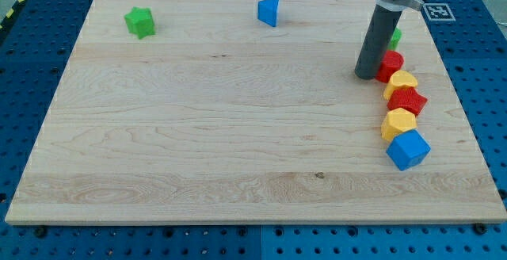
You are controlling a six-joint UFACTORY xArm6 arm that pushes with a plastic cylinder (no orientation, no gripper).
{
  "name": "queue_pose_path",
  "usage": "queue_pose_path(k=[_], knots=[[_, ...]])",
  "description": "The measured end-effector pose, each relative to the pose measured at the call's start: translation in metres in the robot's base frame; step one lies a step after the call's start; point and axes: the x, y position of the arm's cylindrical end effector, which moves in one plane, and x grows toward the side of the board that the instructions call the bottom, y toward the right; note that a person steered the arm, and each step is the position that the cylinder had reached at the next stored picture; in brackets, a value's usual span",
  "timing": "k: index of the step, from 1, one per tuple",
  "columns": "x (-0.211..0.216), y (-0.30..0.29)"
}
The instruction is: Slide the blue triangle towards the top right
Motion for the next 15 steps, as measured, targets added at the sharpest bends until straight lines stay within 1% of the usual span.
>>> queue_pose_path(k=[1,2,4,5,6,8,9,12,13,15], knots=[[0.000,0.009],[0.000,-0.004],[-0.002,-0.197],[-0.047,-0.228],[-0.103,-0.222],[-0.140,-0.222],[-0.142,-0.202],[-0.142,-0.119],[-0.156,-0.109],[-0.159,-0.065]])
